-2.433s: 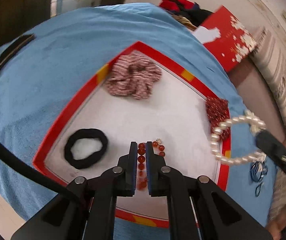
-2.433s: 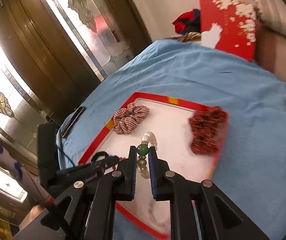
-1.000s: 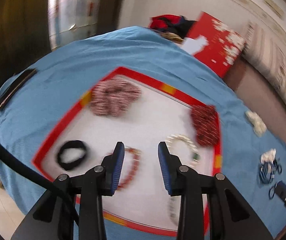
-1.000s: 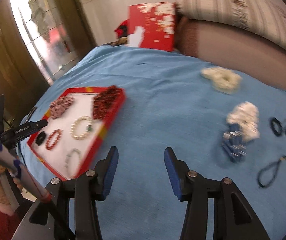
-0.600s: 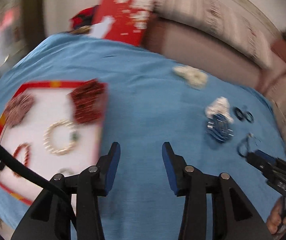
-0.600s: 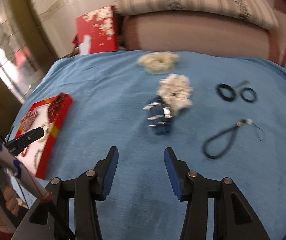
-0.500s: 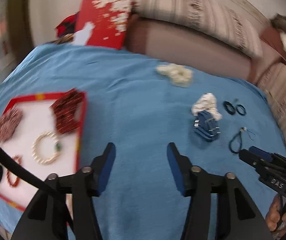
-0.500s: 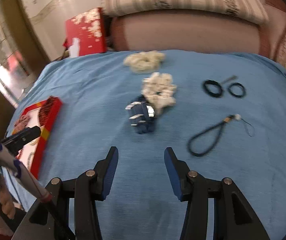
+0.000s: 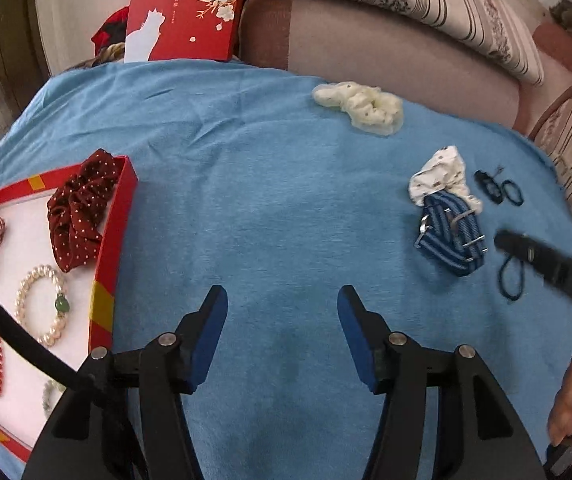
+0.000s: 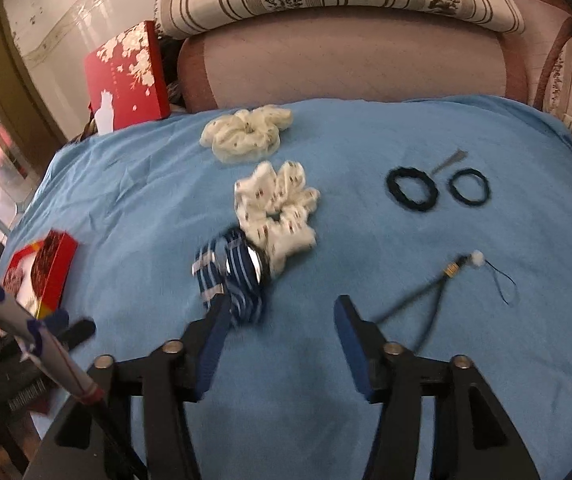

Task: Organize jewelry
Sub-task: 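Move both tools back to the remaining items on the blue cover, then grasp the blue striped watch strap with the left tool while the right grasps the cherry-print scrunchie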

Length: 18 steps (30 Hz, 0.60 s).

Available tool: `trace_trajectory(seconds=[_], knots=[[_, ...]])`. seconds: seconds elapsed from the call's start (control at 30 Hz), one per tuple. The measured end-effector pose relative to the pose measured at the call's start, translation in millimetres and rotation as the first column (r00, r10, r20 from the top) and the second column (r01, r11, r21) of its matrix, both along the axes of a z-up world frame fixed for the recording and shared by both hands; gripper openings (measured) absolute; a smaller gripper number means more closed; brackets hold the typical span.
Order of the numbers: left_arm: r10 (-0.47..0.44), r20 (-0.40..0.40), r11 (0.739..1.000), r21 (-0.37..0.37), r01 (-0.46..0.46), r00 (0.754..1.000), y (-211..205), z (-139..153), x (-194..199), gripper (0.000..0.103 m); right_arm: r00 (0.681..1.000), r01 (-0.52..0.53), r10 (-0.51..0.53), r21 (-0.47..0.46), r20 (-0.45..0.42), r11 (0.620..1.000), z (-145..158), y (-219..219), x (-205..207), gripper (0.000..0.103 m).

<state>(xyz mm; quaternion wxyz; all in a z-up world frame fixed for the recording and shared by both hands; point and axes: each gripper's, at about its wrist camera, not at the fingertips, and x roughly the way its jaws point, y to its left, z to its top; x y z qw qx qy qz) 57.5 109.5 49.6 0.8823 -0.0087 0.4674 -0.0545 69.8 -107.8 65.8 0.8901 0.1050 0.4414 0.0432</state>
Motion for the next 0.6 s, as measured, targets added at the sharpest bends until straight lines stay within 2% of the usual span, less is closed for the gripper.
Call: trace_trajectory(seconds=[0.13,0.27,0.33,0.37,0.4,0.47,0.6], knots=[[-0.005,-0.025,1.000,0.002,0.005,1.000,1,-8,3,0.056,1.000,0.001,-0.001,0.037,-0.007,0.999,-8,6,25,0.070],[0.006,-0.020,1.000,0.000,-0.006,1.000,3,-7,5,0.056,0.998,0.001,0.004,0.072,-0.067,0.997,-26,13,44,0.072],[0.009,-0.023,1.000,0.001,-0.009,1.000,4,-7,5,0.056,0.996,-0.016,0.024,0.089,-0.091,0.996,-32,15,45,0.060],[0.011,-0.024,1.000,0.002,-0.011,1.000,4,-8,5,0.056,0.994,-0.026,0.036,0.099,-0.100,0.995,-33,16,43,0.039],[0.013,-0.024,1.000,0.005,-0.013,1.000,4,-8,5,0.056,0.993,-0.038,0.049,0.098,-0.110,0.994,-34,18,38,0.030],[0.016,-0.020,1.000,0.010,-0.016,1.000,5,-7,4,0.056,0.992,-0.061,0.071,0.098,-0.106,0.993,-32,18,27,0.026],[0.027,-0.014,1.000,0.012,-0.027,1.000,7,-5,3,0.056,0.987,-0.094,0.104,0.086,-0.125,0.992,-29,16,-1,0.025]])
